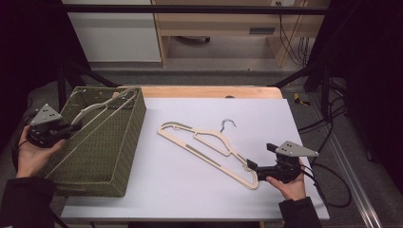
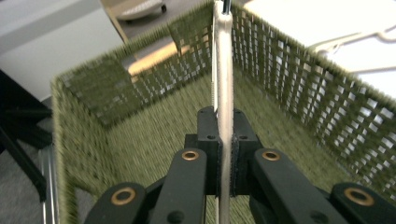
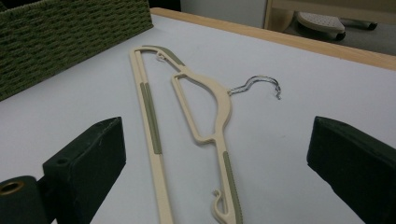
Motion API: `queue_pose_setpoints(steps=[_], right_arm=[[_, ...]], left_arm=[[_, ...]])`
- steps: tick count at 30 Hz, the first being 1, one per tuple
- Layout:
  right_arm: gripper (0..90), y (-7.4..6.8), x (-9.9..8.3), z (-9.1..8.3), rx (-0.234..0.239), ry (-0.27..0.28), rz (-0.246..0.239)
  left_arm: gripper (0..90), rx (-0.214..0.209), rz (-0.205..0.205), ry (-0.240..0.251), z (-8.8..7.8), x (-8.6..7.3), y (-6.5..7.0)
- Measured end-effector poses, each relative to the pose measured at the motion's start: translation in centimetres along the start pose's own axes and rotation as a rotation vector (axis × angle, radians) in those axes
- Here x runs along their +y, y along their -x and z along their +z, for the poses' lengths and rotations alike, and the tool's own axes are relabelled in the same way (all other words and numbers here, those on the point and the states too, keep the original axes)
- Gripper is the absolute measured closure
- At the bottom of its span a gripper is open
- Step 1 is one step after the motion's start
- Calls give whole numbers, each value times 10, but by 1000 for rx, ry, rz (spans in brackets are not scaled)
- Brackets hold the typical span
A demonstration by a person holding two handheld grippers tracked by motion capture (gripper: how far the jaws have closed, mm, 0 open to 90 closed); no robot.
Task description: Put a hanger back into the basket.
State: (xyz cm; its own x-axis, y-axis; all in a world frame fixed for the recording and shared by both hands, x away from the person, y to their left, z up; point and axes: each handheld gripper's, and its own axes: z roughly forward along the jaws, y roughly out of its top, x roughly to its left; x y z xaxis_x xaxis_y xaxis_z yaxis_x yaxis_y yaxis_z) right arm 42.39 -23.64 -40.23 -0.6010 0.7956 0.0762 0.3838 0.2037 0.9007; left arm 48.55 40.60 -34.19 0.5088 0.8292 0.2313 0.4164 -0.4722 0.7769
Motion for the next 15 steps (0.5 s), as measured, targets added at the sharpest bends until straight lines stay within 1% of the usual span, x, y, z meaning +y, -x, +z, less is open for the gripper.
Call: queue_pose_setpoints(steps=[2,5,8,10,12,14,15], right_arm=[[52,0,0,1,2,-3,-6],[52,0,-1,1,9,-11,-6],[53,0,-1,1,7,-13,-13],[53,-1,-1,1,8,-12,-8],[53,-1,-1,1,9,-14,-14],[53,-1,-1,1,8,-13,-9],[53,-1,-1,1,9,-13,-10]], left_arm=[[855,3,2,-10,6,-6,6],[853,4,-7,-13,14,-12,16],[850,20,7,-26,21,-15,26],[842,15,12,-46,26,-16,31],[833,17,23,-60,30,-18,36],[820,4,22,-76,32,-18,40],[815,4,32,-84,34,-18,43]])
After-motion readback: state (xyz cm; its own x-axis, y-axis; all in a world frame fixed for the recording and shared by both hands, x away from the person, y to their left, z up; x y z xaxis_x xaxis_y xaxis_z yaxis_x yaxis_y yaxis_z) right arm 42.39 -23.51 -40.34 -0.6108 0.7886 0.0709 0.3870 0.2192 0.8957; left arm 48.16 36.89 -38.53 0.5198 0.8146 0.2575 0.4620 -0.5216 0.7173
